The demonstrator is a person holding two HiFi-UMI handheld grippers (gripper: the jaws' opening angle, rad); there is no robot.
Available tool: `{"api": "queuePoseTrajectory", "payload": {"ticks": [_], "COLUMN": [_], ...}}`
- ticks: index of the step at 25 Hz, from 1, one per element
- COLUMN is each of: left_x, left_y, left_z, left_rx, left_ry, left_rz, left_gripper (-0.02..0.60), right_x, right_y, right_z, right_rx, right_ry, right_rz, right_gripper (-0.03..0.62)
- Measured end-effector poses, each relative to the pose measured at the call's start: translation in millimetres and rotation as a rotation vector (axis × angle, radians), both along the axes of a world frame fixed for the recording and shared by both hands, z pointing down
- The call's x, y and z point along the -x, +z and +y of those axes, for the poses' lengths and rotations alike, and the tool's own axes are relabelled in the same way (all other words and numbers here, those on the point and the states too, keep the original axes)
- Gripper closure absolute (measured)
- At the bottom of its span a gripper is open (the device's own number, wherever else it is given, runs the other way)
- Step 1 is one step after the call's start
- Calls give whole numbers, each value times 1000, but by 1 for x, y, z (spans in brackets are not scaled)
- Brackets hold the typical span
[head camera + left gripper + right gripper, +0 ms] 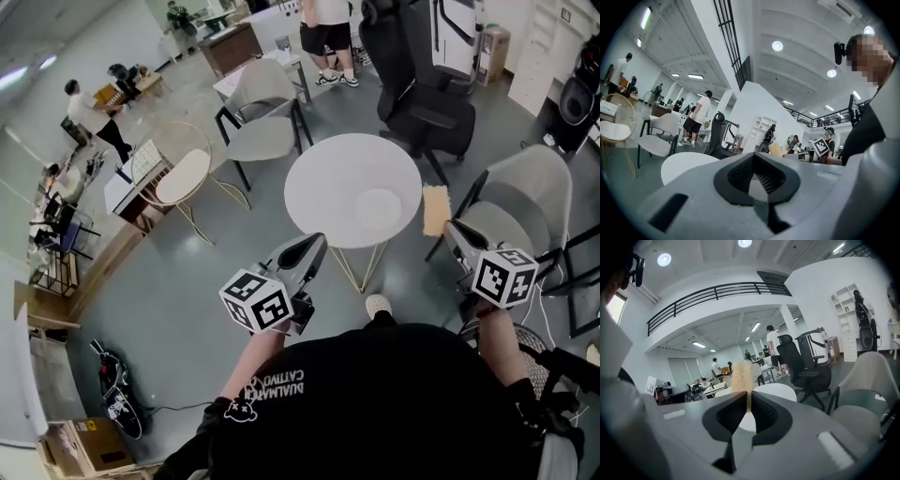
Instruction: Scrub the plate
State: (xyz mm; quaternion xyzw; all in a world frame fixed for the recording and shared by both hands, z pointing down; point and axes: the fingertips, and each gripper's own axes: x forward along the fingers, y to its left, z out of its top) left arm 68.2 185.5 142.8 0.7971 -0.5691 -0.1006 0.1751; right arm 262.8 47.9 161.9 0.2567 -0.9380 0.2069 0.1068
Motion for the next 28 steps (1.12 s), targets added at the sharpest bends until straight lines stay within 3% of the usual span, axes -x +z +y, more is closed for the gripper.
{"api": "queuePoseTrajectory", "payload": {"ticks": [8, 13, 16, 20, 28], "left_x": [21, 38, 48, 60, 82], "left_y": [16, 33, 45, 68, 174], "left_z": [-124, -187, -218, -254, -280], "left_rx": [89, 151, 179, 238, 444], "left_ry": [-38, -61, -94, -122, -169], "left_rz": [64, 85, 86, 82, 173], "left_gripper": [581, 582, 581, 582, 581], "right_x": [30, 55, 71, 90, 137], "right_y": [7, 27, 47, 82, 174], "right_z": [-131, -191, -219, -248, -264], "right_rx": [47, 137, 158, 176, 313], "right_ry": [-48, -102, -154, -207, -265], "right_rz": [36, -2, 7, 91, 194], "right_gripper": [559, 559, 559, 559, 557]}}
